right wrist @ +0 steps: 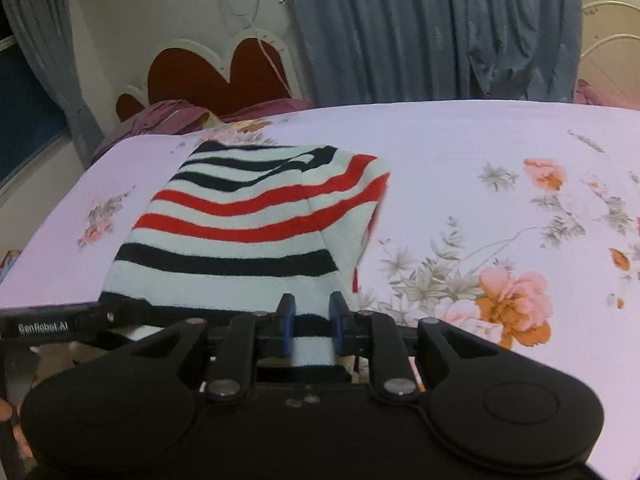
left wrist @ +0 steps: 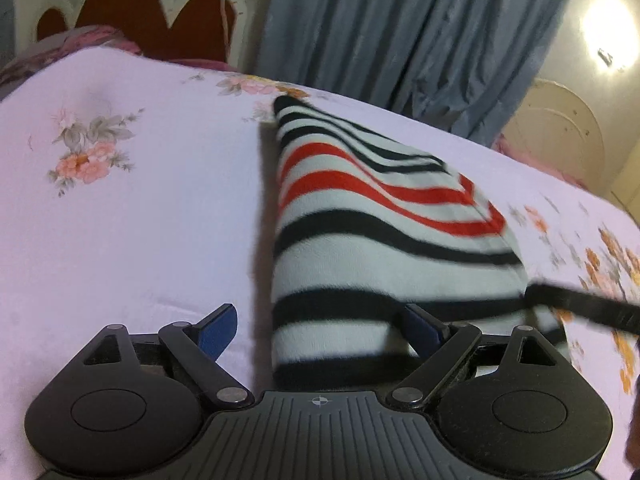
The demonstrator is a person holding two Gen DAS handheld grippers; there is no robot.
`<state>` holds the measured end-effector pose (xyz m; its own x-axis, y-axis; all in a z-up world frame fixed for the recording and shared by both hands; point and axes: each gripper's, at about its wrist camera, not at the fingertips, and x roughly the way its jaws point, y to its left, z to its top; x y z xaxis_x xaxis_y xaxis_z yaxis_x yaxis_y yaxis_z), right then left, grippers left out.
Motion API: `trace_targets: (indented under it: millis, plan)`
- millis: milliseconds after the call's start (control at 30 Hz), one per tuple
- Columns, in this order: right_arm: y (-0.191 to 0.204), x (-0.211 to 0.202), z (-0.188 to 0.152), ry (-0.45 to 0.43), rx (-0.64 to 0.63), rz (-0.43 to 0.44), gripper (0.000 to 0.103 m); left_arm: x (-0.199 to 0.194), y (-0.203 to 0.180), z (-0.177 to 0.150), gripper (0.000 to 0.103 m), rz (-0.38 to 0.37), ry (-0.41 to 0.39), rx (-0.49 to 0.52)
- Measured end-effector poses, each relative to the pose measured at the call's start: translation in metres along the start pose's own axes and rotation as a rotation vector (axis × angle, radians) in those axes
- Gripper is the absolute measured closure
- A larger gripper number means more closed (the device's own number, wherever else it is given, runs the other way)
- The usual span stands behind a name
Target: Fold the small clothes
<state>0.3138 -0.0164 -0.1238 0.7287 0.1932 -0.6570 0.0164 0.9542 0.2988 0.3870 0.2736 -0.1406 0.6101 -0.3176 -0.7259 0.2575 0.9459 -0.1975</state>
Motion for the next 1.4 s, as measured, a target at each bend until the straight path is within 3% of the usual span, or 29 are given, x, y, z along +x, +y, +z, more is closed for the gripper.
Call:
trace_targets:
  millis: [133, 233, 400, 533, 833, 1133, 1333, 1400]
  plan:
    - [0.01, -0.018, -0.012, -0.013, -0.004, 0.017, 0.081, -0.008, -0.007, -0.013, 0.015, 0.013, 0.016, 0.065]
    - [0.007, -0.006, -0.032, 0.05, 0.009, -0.028, 0.085, -0.002, -0.002, -0.016, 0.015, 0.01, 0.035, 0.012]
    - [0.016, -0.013, -0.038, 0.033, 0.029, -0.045, 0.082, -0.004, -0.008, -0.016, 0.014, 0.024, 0.028, 0.043]
    - [0.02, -0.008, -0.05, 0.045, 0.007, -0.081, 0.084, -0.001, -0.005, -0.014, 0.001, 0.049, 0.057, 0.021]
    - [0.027, -0.002, -0.046, 0.082, -0.004, -0.104, 0.081, 0.003, -0.004, -0.012, 0.0, 0.063, 0.092, -0.006]
    - [0.021, 0.002, -0.044, 0.111, 0.009, -0.067, 0.081, 0.001, -0.013, -0.004, 0.0, 0.156, 0.169, -0.054]
    - [0.023, -0.004, -0.038, 0.123, 0.014, -0.063, 0.079, -0.016, -0.028, -0.01, 0.0, 0.21, 0.129, -0.02]
    - [0.026, -0.017, -0.037, 0.102, 0.02, -0.054, 0.07, -0.028, -0.038, -0.015, 0.0, 0.242, 0.098, 0.033]
